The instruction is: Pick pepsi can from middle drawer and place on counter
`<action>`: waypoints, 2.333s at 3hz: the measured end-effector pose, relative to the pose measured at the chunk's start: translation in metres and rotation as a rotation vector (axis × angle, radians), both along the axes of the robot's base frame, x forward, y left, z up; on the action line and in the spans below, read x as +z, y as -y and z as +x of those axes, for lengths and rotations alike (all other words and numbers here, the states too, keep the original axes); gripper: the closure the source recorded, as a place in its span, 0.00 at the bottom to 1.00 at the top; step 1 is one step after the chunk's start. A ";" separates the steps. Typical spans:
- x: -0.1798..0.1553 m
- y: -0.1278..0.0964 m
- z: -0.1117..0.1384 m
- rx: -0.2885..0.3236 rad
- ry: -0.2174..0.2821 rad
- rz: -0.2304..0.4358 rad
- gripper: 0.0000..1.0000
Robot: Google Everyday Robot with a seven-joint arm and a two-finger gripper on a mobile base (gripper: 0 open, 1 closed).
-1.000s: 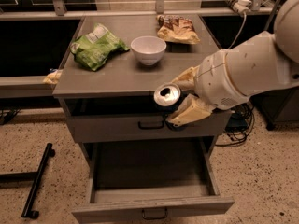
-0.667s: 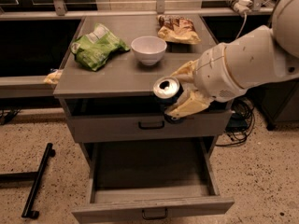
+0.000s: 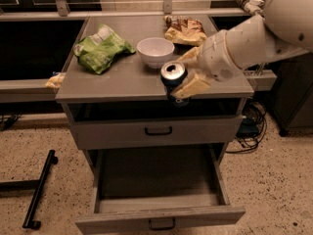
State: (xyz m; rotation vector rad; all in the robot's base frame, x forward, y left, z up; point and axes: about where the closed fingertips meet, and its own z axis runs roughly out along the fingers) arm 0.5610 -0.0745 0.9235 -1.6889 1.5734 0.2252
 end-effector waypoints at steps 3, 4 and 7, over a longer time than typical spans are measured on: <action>-0.012 0.014 0.126 -0.041 -0.076 0.096 1.00; -0.021 0.023 0.141 -0.088 -0.137 0.129 1.00; -0.026 0.027 0.144 -0.118 -0.180 0.149 0.58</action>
Offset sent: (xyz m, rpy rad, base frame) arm 0.1440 -0.0136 -0.0096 0.0892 0.0553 -0.0213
